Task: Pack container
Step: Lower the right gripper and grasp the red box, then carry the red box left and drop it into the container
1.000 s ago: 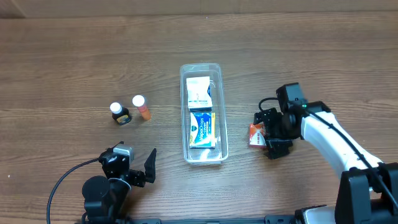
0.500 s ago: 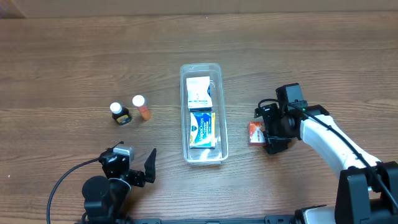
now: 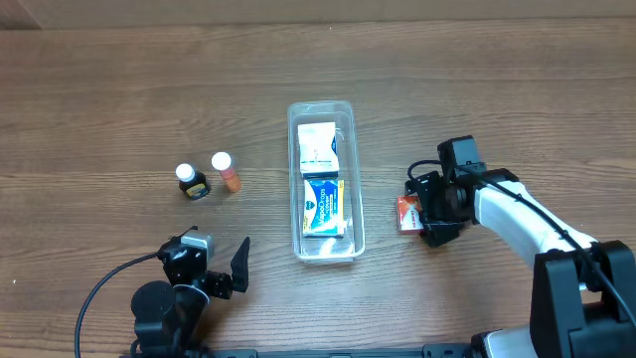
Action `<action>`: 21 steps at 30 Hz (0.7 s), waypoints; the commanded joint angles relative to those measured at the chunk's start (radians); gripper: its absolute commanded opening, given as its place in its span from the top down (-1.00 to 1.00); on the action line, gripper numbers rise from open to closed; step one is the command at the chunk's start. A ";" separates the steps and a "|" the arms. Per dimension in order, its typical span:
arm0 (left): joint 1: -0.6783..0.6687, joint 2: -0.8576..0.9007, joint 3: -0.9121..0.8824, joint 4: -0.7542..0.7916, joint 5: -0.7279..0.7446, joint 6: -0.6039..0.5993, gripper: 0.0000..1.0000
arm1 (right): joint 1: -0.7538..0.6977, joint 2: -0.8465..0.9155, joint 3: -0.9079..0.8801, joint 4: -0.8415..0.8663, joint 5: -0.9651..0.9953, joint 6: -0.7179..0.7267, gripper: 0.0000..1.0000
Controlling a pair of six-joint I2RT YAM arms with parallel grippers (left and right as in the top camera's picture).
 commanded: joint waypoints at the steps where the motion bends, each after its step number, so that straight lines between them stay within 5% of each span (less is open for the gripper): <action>1: 0.005 -0.009 -0.002 0.003 0.008 0.015 -1.00 | -0.001 0.031 0.036 0.011 0.026 -0.230 -0.51; 15: 0.005 -0.009 -0.002 0.003 0.008 0.015 -1.00 | 0.033 -0.019 0.505 -0.418 0.050 -0.791 -0.33; 21: 0.005 -0.009 -0.003 0.003 0.008 0.015 -1.00 | 0.184 -0.019 0.562 -0.365 0.039 -1.006 -0.33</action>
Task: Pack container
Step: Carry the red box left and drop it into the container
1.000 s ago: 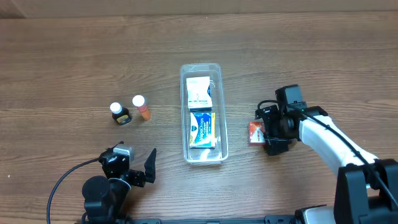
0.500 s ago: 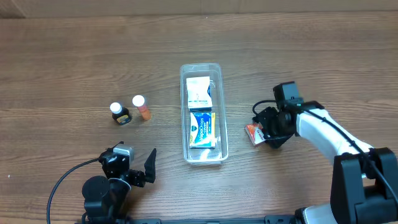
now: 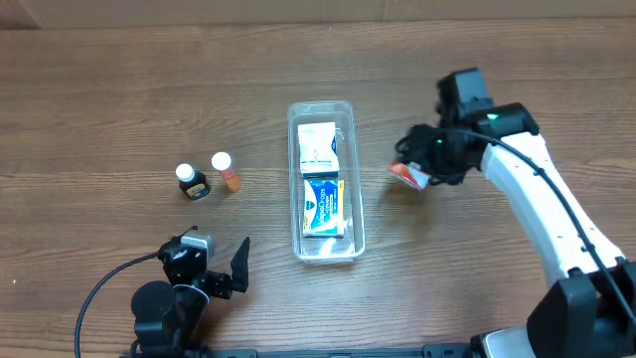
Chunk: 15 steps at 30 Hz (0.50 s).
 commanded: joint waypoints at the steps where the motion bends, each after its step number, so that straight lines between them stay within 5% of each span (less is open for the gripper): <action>1: 0.004 -0.009 -0.003 0.003 0.008 0.015 -1.00 | 0.126 -0.023 0.031 0.056 -0.003 -0.218 -0.33; 9: 0.004 -0.009 -0.002 0.003 0.008 0.015 -1.00 | 0.341 -0.015 0.031 0.223 0.098 -0.344 -0.44; 15: 0.004 -0.009 -0.002 0.003 0.008 0.015 -1.00 | 0.369 0.055 0.031 0.316 0.111 -0.425 -0.45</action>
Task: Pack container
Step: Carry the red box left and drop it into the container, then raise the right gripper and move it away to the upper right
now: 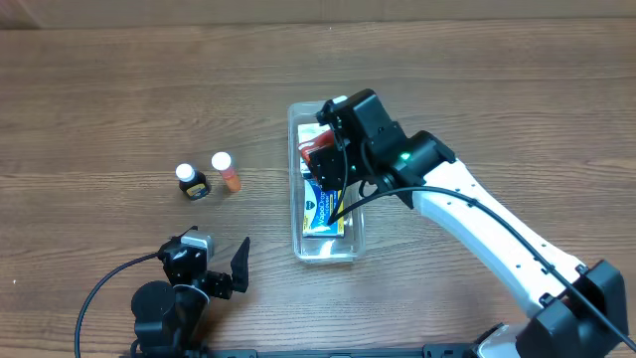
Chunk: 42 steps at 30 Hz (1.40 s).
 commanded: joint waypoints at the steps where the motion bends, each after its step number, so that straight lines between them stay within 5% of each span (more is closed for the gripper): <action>1: 0.004 -0.009 -0.003 0.003 0.008 0.015 -1.00 | -0.003 0.063 0.025 0.047 0.037 -0.105 -0.45; 9: 0.004 -0.009 -0.002 0.003 0.008 0.015 -1.00 | -0.029 0.171 0.025 0.150 0.043 -0.103 -0.43; 28: 0.004 -0.009 -0.002 0.003 0.008 0.015 -1.00 | -0.031 0.229 0.024 0.372 0.047 0.367 -0.35; 35: 0.004 -0.009 -0.002 0.003 0.008 0.015 -1.00 | -0.031 0.266 0.024 0.396 0.046 0.406 -0.38; 42: 0.004 -0.009 -0.002 0.003 0.008 0.015 -1.00 | -0.028 0.249 0.061 0.388 0.035 0.263 -0.85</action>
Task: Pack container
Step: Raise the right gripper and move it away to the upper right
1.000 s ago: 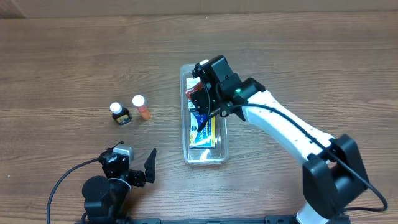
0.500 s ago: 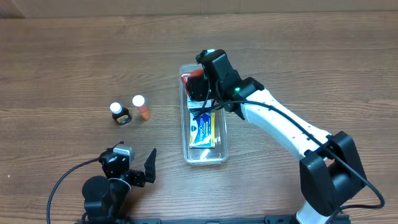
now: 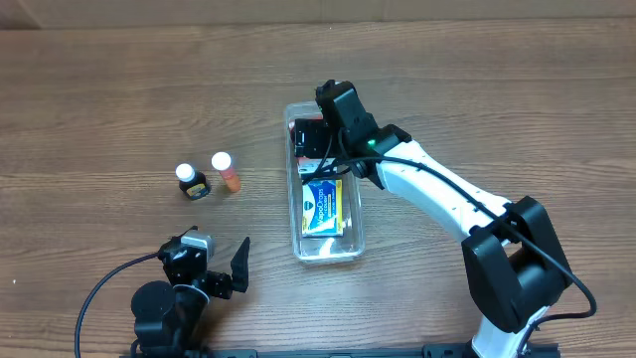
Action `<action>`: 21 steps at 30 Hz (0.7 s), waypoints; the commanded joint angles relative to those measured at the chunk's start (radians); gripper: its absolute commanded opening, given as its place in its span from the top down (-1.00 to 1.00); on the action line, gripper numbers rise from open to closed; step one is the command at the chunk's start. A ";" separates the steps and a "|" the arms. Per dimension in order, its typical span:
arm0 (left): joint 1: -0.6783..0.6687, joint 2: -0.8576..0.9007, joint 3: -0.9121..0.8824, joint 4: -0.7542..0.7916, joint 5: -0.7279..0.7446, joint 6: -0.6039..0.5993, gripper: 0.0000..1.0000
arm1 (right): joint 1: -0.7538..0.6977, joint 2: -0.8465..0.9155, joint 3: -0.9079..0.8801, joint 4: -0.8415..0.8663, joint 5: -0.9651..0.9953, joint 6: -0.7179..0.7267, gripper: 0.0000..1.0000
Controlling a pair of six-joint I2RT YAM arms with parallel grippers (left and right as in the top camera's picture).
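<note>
A clear plastic container (image 3: 357, 237) lies lengthwise in the middle of the table. A blue and yellow packet (image 3: 323, 206) lies inside it. My right gripper (image 3: 310, 142) is down in the container's far end, over a white packet that it mostly covers. A sliver of the red packet (image 3: 304, 168) shows just under its fingers. The wrist hides the jaws, so their state is unclear. Two small bottles stand to the left: one dark with a white cap (image 3: 191, 182), one orange with a white cap (image 3: 227, 171). My left gripper (image 3: 235, 270) rests open near the front edge.
The right arm (image 3: 447, 194) stretches diagonally from the front right across the table to the container. The left arm's base and cable (image 3: 109, 288) sit at the front left. Bare wood lies between the bottles and the container.
My right gripper has moved from above the container's middle to its far end and sits lower inside it. The red packet is now mostly hidden beneath it. The left arm has not moved.
My right gripper was on the red packet on the table right of the container. Then it held the packet raised, nearer the container, then over the container's middle. Now it is down in the far end. The bottles and left arm stayed put.
</note>
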 commanded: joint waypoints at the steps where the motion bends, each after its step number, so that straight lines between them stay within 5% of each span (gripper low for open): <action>1: 0.004 -0.009 -0.002 0.003 0.008 0.015 -1.00 | -0.003 -0.020 0.075 -0.010 -0.008 -0.064 -0.86; 12: 0.004 -0.009 -0.003 0.003 0.008 0.015 -1.00 | -0.114 -0.117 0.333 -0.332 -0.008 -0.054 -0.74; 21: 0.004 -0.009 -0.002 0.021 -0.013 0.024 -1.00 | -0.485 -0.279 0.436 -0.740 -0.037 0.124 -1.00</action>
